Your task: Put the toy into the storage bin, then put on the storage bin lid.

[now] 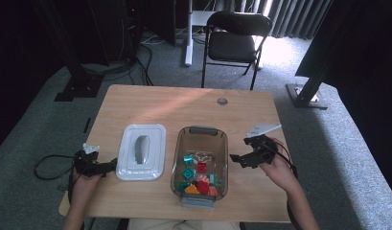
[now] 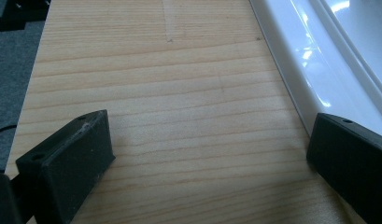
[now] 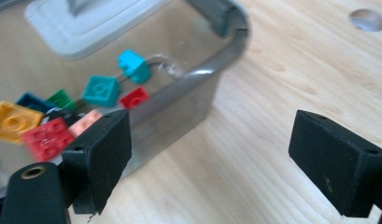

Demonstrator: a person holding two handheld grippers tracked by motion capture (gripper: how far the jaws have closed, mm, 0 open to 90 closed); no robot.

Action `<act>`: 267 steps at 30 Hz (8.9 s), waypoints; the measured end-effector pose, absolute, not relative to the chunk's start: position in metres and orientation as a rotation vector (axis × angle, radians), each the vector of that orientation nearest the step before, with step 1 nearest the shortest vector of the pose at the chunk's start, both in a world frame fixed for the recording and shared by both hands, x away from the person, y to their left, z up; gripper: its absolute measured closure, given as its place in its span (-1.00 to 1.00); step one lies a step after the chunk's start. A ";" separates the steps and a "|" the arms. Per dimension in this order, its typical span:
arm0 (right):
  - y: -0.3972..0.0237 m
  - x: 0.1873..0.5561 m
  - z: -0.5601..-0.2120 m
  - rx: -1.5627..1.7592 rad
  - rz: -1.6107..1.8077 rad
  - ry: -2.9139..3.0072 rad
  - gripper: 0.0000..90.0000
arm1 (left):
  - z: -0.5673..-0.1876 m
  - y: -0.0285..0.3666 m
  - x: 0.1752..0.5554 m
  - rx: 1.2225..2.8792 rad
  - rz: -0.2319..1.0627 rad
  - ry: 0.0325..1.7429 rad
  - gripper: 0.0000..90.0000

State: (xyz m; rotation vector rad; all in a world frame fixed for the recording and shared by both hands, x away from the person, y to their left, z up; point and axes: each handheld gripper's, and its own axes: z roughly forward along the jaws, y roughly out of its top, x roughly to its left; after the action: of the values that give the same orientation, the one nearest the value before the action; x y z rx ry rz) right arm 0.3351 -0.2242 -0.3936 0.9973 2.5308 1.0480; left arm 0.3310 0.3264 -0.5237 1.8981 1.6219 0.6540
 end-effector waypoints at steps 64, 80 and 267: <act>-0.254 0.339 -0.527 1.303 0.953 2.219 -0.72 | -0.516 0.322 0.322 1.877 0.630 1.681 -0.98; -0.254 0.339 -0.527 1.303 0.953 2.220 -0.72 | -0.490 0.292 0.317 1.916 0.549 1.582 -0.98; -0.124 0.340 -0.495 0.942 1.275 2.337 -0.74 | -0.379 0.306 0.329 1.801 0.451 1.129 -0.99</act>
State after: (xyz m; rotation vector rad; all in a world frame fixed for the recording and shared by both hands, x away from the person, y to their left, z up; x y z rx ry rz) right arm 0.3396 -0.1236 -0.4952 0.9416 2.3374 1.2750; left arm 0.3288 0.3064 -0.3794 1.8007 1.1292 0.4513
